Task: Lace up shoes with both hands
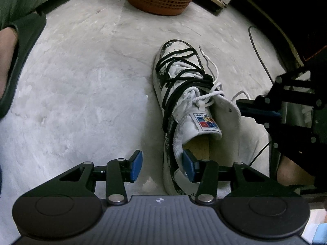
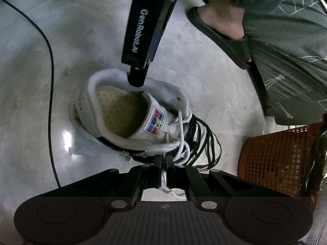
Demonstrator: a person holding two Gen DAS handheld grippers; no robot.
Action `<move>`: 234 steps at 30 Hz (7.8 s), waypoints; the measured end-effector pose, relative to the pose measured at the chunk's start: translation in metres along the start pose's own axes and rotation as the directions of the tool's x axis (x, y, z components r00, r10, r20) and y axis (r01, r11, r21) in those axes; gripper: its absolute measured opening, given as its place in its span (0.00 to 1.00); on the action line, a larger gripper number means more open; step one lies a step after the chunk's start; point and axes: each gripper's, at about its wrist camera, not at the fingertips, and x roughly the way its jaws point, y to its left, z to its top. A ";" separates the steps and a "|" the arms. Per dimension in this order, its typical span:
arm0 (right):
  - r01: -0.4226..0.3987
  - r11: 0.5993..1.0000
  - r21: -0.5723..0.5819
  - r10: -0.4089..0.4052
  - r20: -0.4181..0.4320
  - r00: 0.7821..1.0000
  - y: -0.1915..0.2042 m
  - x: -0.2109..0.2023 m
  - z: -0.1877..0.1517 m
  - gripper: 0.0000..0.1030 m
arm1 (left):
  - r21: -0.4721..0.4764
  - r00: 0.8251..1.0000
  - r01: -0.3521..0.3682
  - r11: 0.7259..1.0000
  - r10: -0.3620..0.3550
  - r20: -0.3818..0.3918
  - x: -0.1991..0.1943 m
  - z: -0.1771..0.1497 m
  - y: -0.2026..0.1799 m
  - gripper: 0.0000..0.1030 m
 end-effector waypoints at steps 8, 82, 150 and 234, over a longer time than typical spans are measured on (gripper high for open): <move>0.022 0.998 -0.063 -0.021 0.013 1.000 0.002 -0.003 -0.002 0.05 | 0.068 1.000 -0.019 0.997 0.019 -0.003 -0.002 0.002 -0.009 0.45; -0.115 0.294 0.949 0.344 0.008 0.939 -0.024 0.080 -0.126 0.14 | 0.107 0.999 0.037 0.994 -0.036 -0.007 0.004 -0.004 -0.030 0.43; -0.385 -0.845 0.372 -0.332 0.200 0.922 -0.002 0.017 -0.136 0.04 | 0.045 0.997 0.045 0.998 -0.048 0.055 -0.012 0.010 -0.025 0.43; -0.355 -0.829 0.432 -0.257 0.268 0.928 0.010 0.019 -0.117 0.05 | 0.858 0.996 -0.080 0.508 0.072 0.050 0.022 0.020 -0.119 0.22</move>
